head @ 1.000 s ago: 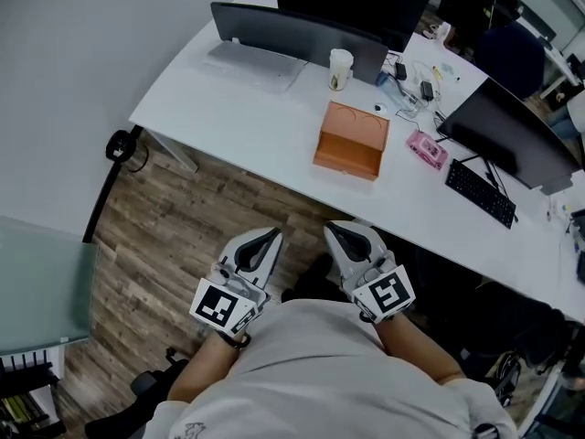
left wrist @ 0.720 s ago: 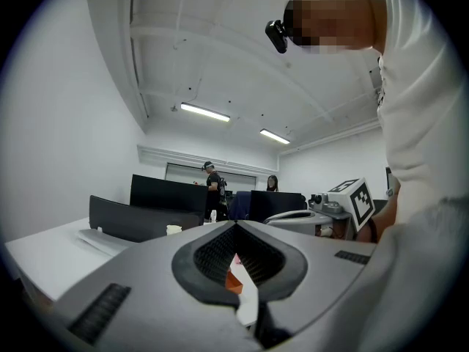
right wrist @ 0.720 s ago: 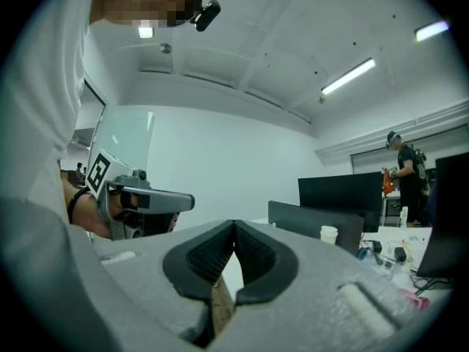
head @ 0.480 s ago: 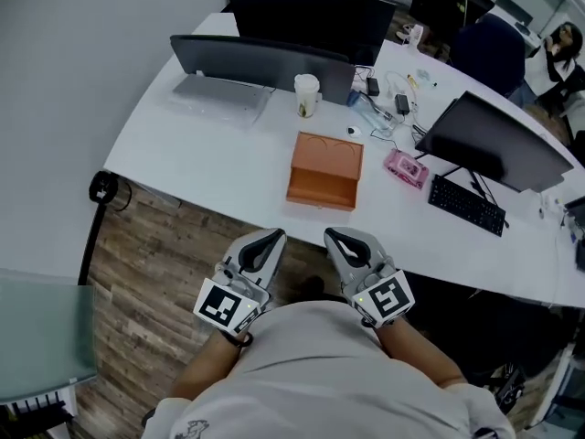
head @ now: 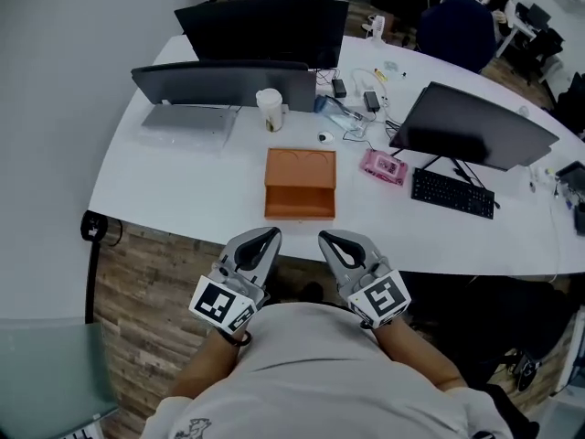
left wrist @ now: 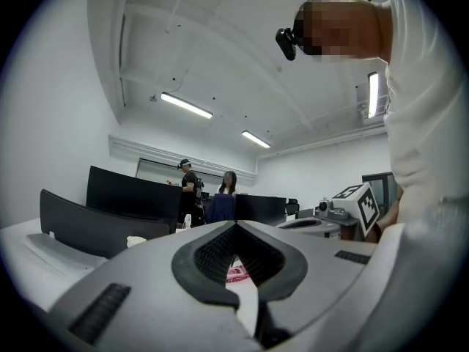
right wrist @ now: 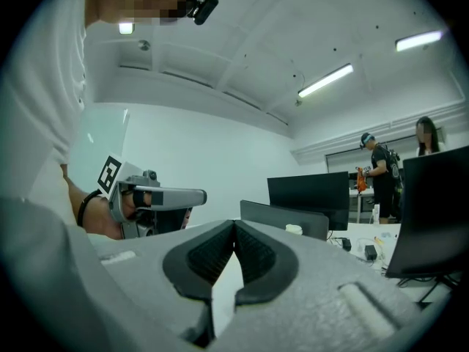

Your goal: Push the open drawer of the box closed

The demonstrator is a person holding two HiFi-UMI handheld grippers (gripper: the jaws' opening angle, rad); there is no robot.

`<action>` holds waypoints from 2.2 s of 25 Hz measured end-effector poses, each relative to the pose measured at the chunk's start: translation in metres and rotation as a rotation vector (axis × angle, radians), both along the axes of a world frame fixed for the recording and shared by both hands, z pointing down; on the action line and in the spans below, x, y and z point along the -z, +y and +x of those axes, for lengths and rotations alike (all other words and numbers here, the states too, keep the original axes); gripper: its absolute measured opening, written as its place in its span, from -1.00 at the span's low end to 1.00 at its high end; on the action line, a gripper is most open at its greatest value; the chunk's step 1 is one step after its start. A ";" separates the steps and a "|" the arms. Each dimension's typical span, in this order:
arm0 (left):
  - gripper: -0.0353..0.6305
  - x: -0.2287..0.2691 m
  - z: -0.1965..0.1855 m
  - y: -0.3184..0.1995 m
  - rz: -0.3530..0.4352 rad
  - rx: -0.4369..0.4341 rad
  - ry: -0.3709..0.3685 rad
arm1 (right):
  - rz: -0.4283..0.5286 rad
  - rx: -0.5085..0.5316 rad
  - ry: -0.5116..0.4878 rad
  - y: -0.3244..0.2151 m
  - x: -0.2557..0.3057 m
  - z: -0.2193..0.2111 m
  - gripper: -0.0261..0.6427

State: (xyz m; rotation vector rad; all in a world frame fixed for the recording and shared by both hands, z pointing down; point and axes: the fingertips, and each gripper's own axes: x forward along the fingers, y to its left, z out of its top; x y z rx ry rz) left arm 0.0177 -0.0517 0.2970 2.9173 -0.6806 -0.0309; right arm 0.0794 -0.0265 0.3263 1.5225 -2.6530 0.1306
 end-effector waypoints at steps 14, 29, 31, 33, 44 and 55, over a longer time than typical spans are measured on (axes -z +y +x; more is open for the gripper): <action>-0.90 -0.012 0.034 -0.066 0.008 -0.225 -0.040 | -0.027 -0.220 0.007 -0.051 -0.005 0.033 -0.92; -0.90 -0.041 0.008 -0.132 -0.014 -0.427 -0.074 | -0.147 -0.427 0.006 -0.108 -0.056 0.011 -0.91; -0.90 -0.048 0.005 -0.137 -0.024 -0.459 -0.074 | -0.169 -0.452 0.005 -0.112 -0.065 0.007 -0.85; -0.90 -0.053 0.002 -0.140 -0.028 -0.491 -0.073 | -0.194 -0.474 0.005 -0.115 -0.075 0.002 -0.78; -0.90 -0.088 -0.004 -0.158 -0.072 -0.561 -0.087 | -0.379 -0.551 0.001 -0.116 -0.152 -0.009 -0.67; -0.90 -0.138 -0.004 -0.162 -0.125 -0.532 -0.142 | -0.529 -0.529 -0.016 -0.111 -0.231 -0.005 -0.61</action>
